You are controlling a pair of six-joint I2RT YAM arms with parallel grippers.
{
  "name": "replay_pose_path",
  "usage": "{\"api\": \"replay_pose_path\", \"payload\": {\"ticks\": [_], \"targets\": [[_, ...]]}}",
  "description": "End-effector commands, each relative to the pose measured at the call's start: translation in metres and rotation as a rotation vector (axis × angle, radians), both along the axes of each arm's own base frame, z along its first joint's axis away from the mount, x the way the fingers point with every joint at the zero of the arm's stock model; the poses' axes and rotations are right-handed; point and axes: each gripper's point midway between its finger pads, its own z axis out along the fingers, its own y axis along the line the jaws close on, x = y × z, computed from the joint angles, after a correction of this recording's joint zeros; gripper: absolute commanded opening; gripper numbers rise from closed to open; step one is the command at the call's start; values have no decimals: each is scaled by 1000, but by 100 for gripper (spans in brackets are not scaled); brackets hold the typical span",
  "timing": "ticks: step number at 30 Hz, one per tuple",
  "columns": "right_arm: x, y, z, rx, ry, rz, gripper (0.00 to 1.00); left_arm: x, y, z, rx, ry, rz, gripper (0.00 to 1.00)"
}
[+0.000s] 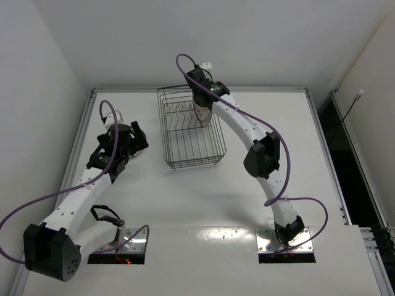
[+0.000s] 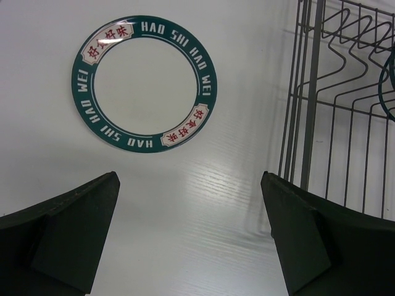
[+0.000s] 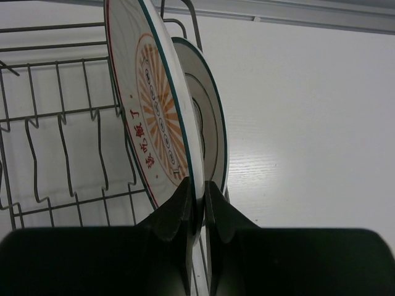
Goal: Load the plates into the dish rack
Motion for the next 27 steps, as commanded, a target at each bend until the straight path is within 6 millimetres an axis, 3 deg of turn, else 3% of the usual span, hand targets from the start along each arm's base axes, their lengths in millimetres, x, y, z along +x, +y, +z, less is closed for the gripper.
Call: {"api": "replay_pose_path", "payload": {"ticks": [1,9,12,15,21,25,26,27], "targets": [[-8,8,-21,34,81,38,0,7,-1,12,17,-48,-3,99],[-34,34,-57,174,241,105,3,0,14,6,93,-27,36,99],[-41,47,-38,264,243,138,18,0,16,6,106,-26,40,99],[-43,39,-15,315,228,140,27,-3,23,4,107,-19,84,99],[-62,39,27,418,238,215,33,-7,40,-16,-3,21,233,99],[-74,37,92,536,157,320,47,-9,51,-34,-153,38,350,99],[-81,40,102,550,151,368,51,-7,60,-37,-226,27,424,99],[-91,40,125,599,136,419,56,-5,58,-45,-289,32,427,99]]}}
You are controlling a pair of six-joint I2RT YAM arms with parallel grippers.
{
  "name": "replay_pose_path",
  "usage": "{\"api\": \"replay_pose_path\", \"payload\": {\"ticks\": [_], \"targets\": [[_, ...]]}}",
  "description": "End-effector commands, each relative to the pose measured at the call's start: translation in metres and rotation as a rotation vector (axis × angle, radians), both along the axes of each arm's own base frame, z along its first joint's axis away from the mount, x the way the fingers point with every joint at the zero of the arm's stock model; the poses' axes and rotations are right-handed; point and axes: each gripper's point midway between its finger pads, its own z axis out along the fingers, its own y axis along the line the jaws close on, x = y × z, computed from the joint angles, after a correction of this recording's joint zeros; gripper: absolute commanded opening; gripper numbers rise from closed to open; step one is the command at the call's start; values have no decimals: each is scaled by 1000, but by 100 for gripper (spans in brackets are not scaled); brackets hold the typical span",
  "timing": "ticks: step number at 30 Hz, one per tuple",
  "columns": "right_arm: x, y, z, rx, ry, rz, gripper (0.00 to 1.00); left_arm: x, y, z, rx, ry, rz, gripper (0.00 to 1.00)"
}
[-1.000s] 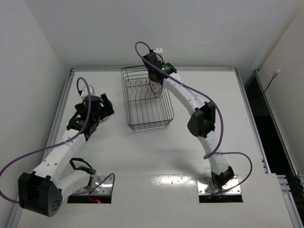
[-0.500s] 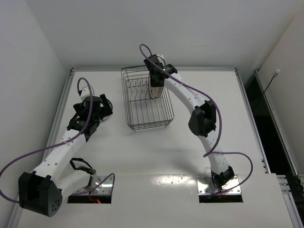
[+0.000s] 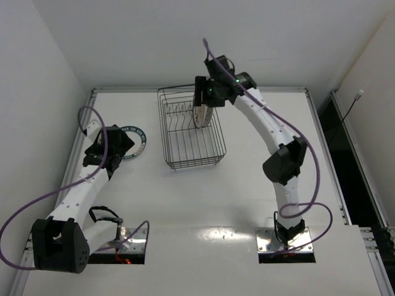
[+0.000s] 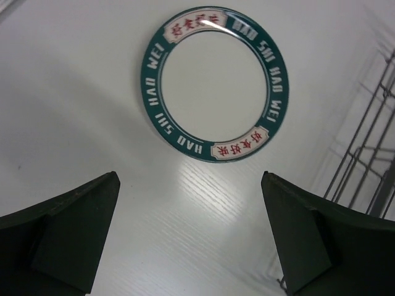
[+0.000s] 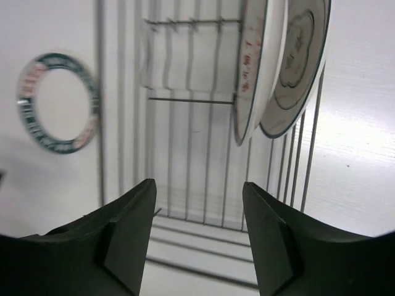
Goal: Load the plates into the dish rack
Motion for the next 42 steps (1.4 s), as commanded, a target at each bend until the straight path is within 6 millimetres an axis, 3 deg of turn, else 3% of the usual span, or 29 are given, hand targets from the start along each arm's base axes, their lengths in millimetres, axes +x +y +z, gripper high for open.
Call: {"api": "replay_pose_path", "payload": {"ticks": [1,3,4,6,7,10,11,18,19,20,22,24,25,27,32,37,39,41,42], "targets": [[-26,3,107,225,-144,146,58,4,15,-20,-241,-71,175,99],[-38,-2,119,241,-146,173,60,8,14,-30,-351,-95,188,99],[-46,-4,119,233,-130,195,63,3,16,-47,-396,-84,214,99],[-54,-12,117,227,-111,235,63,13,22,-49,-520,-179,254,99],[-62,-17,117,216,-105,242,64,8,22,-68,-559,-164,282,99],[-74,-29,110,194,-83,267,67,21,28,-69,-613,-257,310,99],[-77,-37,116,189,-101,267,67,20,30,-74,-605,-257,320,99],[-75,-60,115,176,-98,237,68,36,44,-98,-625,-264,392,99],[-75,-60,115,176,-98,237,68,42,43,-99,-633,-261,383,96],[-74,-63,115,182,-96,233,69,44,39,-115,-647,-206,375,87],[-71,-67,115,182,-97,222,69,66,37,-112,-670,-197,333,80],[-70,-71,116,187,-96,216,69,73,24,-136,-726,-92,278,67],[-67,-73,118,195,-104,213,69,86,24,-129,-730,-104,252,55],[-63,-82,118,200,-104,197,69,91,25,-131,-747,-122,264,40],[-58,-92,119,212,-103,180,71,91,30,-131,-753,-130,285,0],[-54,-88,114,253,-88,208,71,98,39,-88,-738,-237,302,0],[-53,-83,120,301,-98,240,71,114,45,-42,-720,-334,273,0],[-54,-72,123,384,-81,284,71,124,48,-13,-714,-378,255,0],[-50,-65,126,421,-103,309,71,135,49,20,-706,-442,210,0]]}}
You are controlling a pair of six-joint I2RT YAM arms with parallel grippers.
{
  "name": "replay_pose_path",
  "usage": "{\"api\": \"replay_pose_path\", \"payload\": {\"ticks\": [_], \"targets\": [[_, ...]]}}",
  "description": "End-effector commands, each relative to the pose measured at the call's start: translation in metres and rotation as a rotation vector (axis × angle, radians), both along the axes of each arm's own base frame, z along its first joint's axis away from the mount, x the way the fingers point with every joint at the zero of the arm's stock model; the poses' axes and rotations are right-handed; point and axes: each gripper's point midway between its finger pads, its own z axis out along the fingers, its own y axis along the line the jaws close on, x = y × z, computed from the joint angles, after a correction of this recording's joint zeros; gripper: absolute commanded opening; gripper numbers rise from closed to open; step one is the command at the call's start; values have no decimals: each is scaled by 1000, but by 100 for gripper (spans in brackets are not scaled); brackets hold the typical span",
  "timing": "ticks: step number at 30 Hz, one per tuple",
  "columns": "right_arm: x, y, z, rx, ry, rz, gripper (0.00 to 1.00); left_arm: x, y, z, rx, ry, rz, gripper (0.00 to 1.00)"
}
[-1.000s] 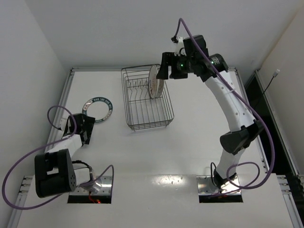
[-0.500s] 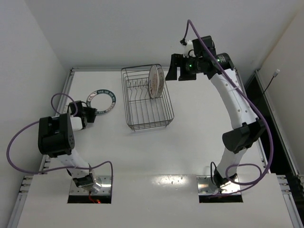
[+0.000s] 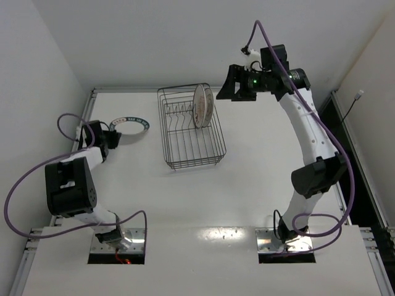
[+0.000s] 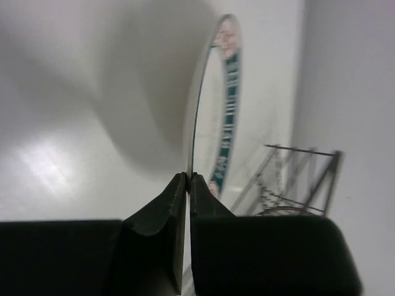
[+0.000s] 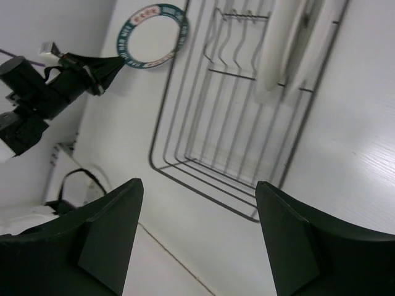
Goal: Load the plates into the dish rack
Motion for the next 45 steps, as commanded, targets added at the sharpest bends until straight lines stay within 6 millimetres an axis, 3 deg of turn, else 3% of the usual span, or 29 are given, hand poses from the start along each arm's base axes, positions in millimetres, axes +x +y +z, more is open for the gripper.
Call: {"api": "replay_pose_path", "payload": {"ticks": [1,3,4,6,7,9,10,11,13,17,26,28,30,31,34,35,36,37,38,39,42,43,45], "targets": [[4,22,22,178,-42,94,71,38,8,109,57,-253,-5,0],[1,31,25,265,-32,162,71,42,-4,135,66,-311,-53,0],[4,36,39,303,-86,196,71,38,-13,153,82,-352,-86,0],[-2,40,48,364,-75,248,71,32,-37,175,86,-405,-159,0],[-2,44,48,386,-72,277,71,24,-45,171,89,-402,-188,0],[-1,47,42,408,-42,287,71,9,-71,196,112,-480,-285,0],[0,49,43,425,-43,308,71,4,-83,198,112,-491,-329,0],[1,51,31,438,6,306,71,-6,-101,202,109,-512,-387,0],[-2,54,31,471,14,333,71,-18,-127,207,91,-536,-486,0],[-2,61,15,482,62,350,71,-36,-184,204,42,-546,-666,0],[-7,63,-20,471,166,325,71,-46,-239,222,-16,-628,-800,0],[-7,62,-31,461,183,314,71,-46,-241,220,-24,-616,-790,0],[-12,61,-27,461,179,315,71,-45,-240,219,-24,-596,-781,0],[-13,61,-31,460,188,313,71,-45,-236,206,8,-537,-778,0],[-13,60,-29,452,185,297,71,-43,-230,189,62,-450,-772,0],[-13,59,-31,445,196,285,71,-44,-224,173,60,-382,-767,0],[-18,58,-36,441,244,273,71,-42,-225,173,57,-364,-768,0],[-17,55,-43,407,233,276,71,-40,-222,168,65,-342,-779,5],[-16,51,-53,369,243,246,69,-40,-227,149,51,-277,-825,25],[-19,49,-52,355,239,245,69,-36,-232,149,41,-263,-852,35],[-24,45,-55,325,241,231,69,-35,-245,117,25,-106,-930,43],[-25,43,-59,267,241,222,69,-23,-252,112,63,-65,-960,43],[-24,42,-55,200,219,218,69,-22,-247,93,127,75,-950,46]]}}
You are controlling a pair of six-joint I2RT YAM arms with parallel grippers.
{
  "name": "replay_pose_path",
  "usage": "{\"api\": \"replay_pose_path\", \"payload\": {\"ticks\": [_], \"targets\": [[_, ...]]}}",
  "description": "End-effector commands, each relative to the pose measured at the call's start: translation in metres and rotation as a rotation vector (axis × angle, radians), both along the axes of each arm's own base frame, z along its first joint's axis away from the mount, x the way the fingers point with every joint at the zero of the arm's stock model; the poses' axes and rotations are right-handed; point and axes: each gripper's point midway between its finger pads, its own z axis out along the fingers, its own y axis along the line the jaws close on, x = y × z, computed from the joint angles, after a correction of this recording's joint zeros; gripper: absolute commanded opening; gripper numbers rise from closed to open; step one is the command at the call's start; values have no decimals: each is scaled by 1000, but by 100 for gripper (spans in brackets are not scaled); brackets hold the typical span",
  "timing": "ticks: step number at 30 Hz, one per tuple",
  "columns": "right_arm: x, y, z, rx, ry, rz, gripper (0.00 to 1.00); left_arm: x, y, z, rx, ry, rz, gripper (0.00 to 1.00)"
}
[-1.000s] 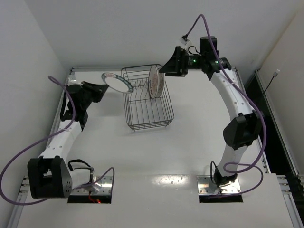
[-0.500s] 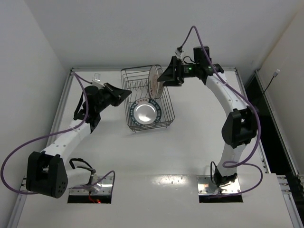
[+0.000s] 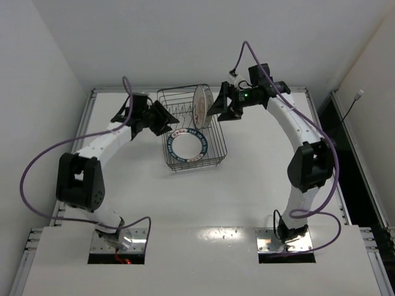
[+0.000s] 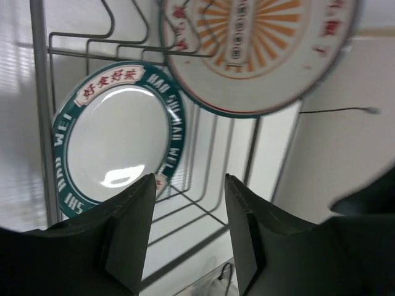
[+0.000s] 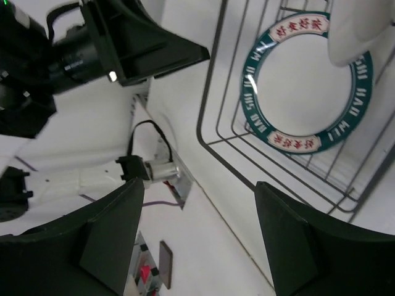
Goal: Load the plates into the dish rack
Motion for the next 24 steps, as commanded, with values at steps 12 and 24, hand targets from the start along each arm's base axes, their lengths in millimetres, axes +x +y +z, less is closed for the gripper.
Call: {"api": "replay_pose_path", "payload": {"ticks": [12,24], "targets": [[-34,-1,27,-146,-168,43,69,67,9,-30,605,130,-158,76],[-46,-26,-15,-385,-111,-6,61,94,4,-17,616,41,-129,76]]}}
